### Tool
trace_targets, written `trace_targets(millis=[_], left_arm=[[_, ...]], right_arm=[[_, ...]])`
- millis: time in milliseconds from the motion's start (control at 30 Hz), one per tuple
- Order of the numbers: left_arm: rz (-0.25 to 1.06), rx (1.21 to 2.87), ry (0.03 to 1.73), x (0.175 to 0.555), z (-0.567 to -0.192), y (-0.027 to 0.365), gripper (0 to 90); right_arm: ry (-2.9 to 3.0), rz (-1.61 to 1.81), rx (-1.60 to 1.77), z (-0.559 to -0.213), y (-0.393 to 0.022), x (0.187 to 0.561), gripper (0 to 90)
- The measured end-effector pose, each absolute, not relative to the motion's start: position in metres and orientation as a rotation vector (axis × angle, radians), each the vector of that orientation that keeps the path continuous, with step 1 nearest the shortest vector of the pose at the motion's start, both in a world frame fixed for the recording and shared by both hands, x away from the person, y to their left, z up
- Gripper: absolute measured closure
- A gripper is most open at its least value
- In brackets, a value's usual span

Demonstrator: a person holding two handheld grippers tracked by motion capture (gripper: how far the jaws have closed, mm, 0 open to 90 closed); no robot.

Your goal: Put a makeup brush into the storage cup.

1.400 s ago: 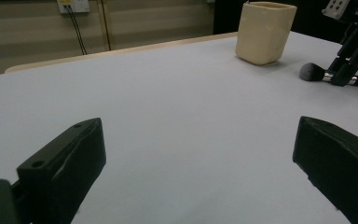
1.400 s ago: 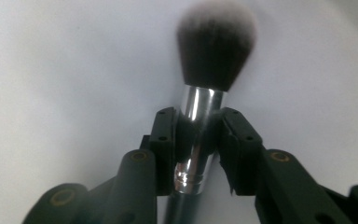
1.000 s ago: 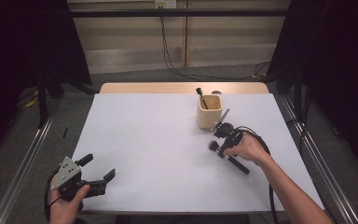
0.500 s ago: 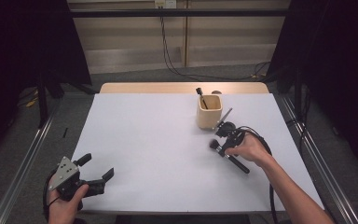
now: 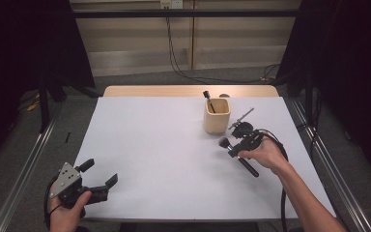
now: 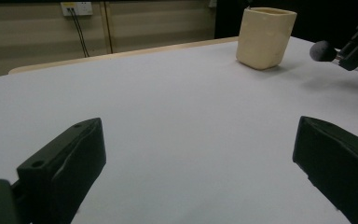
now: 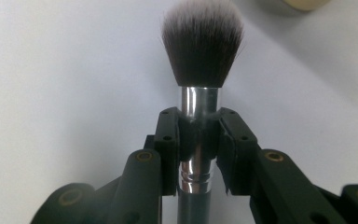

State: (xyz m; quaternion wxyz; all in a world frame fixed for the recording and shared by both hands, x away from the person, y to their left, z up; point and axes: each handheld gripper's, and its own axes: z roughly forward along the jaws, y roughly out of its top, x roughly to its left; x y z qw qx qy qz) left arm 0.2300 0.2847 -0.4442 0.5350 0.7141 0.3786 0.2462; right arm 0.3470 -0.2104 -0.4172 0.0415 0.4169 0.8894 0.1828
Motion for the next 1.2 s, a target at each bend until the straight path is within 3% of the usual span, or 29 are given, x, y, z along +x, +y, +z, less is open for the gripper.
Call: trace_targets(millis=[1200], left_arm=[[0.601, 1.695, 0.914, 0.23, -0.444, 0.286, 2.6]], right_arm=[[2.207, 1.233, 1.186, -0.408, -0.243, 0.309, 71.9]])
